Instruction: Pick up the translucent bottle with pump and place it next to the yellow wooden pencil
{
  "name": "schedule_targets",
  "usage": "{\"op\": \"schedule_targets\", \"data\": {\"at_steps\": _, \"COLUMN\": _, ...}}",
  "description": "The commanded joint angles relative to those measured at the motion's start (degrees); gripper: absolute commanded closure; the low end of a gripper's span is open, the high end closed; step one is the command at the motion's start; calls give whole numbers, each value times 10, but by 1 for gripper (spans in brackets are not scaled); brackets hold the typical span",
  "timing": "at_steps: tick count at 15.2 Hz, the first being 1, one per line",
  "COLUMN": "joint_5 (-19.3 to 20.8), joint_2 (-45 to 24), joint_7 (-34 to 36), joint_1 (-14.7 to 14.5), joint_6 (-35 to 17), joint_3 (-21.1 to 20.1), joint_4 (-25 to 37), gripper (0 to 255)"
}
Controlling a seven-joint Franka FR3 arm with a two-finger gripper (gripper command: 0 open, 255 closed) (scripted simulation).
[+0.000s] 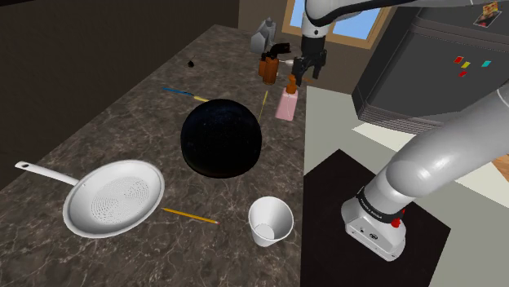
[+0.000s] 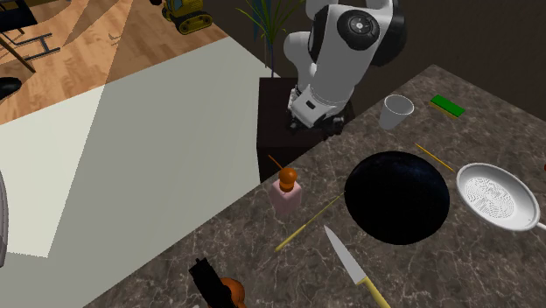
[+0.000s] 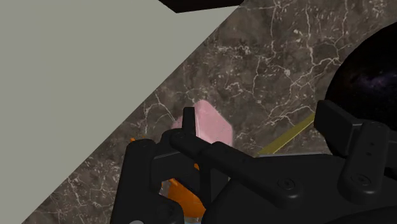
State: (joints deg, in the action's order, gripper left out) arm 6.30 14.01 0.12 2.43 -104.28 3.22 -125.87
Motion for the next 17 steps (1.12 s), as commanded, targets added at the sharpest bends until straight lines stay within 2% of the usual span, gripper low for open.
{"op": "schedule_targets", "data": {"at_steps": 1, "joint_5": 6, "joint_2": -38, "joint_7": -11, "joint_1": 4, "joint_6": -20, "joint_3": 6, "joint_4": 27, "gripper": 0}}
{"op": "schedule_targets", "data": {"at_steps": 10, "joint_5": 13, "joint_2": -203, "joint_7": -54, "joint_1": 20, "joint_6": -67, "joint_3": 25, "joint_4": 177, "gripper": 0}}
{"op": "schedule_targets", "data": {"at_steps": 17, "joint_5": 15, "joint_2": -216, "joint_7": -53, "joint_1": 24, "joint_6": -119, "joint_3": 27, "joint_4": 139, "gripper": 0}}
